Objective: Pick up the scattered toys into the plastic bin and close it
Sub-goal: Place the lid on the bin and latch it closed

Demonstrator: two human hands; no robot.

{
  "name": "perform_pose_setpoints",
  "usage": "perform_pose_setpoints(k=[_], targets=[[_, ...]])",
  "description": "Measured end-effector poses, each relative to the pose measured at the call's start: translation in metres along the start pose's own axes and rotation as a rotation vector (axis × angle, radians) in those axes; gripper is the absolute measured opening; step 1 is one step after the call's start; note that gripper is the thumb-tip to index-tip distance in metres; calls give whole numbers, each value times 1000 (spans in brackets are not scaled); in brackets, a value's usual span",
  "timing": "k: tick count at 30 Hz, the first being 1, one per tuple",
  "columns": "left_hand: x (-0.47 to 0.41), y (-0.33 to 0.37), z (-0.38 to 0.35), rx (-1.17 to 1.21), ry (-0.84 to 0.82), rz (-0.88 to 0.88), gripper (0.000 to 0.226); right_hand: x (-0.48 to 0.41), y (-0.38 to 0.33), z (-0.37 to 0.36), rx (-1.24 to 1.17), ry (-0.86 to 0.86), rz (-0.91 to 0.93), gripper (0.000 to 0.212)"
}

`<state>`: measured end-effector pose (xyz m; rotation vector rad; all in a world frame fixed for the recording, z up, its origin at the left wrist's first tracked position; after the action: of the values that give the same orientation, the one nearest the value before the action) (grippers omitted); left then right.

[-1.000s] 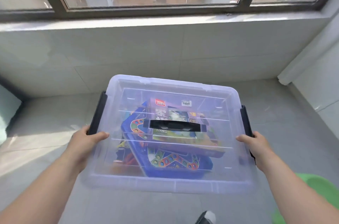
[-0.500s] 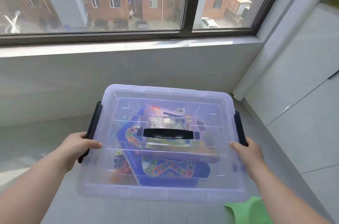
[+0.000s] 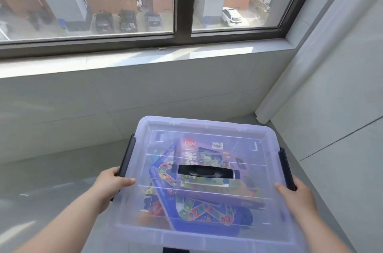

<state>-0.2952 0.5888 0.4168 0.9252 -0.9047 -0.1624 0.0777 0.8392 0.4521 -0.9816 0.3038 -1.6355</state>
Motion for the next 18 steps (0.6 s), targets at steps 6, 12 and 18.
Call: perform_pose_setpoints(k=[6,12,18], targets=[[-112,26,-90,-21,10,-48,29,-146,-15,-32,45,-19,-41,37],[-249,-7,-171,-22,27,-122,66,-301,3,-100,70,-21,16,39],[-356,-48,-236,-1,95,-237,64,-430,46,-169,72,-25,99,42]])
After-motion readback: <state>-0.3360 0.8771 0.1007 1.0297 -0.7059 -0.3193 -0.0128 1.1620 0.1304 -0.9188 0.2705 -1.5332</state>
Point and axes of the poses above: each hand's wrist, its own x-axis away from the middle knuckle, its own z-axis out of the back of the hand, y = z × x, the point moved 9 cm from there along -x, towards the middle knuckle, and after that the axes turned 4 degrees about -z, right-handed, at the moved point
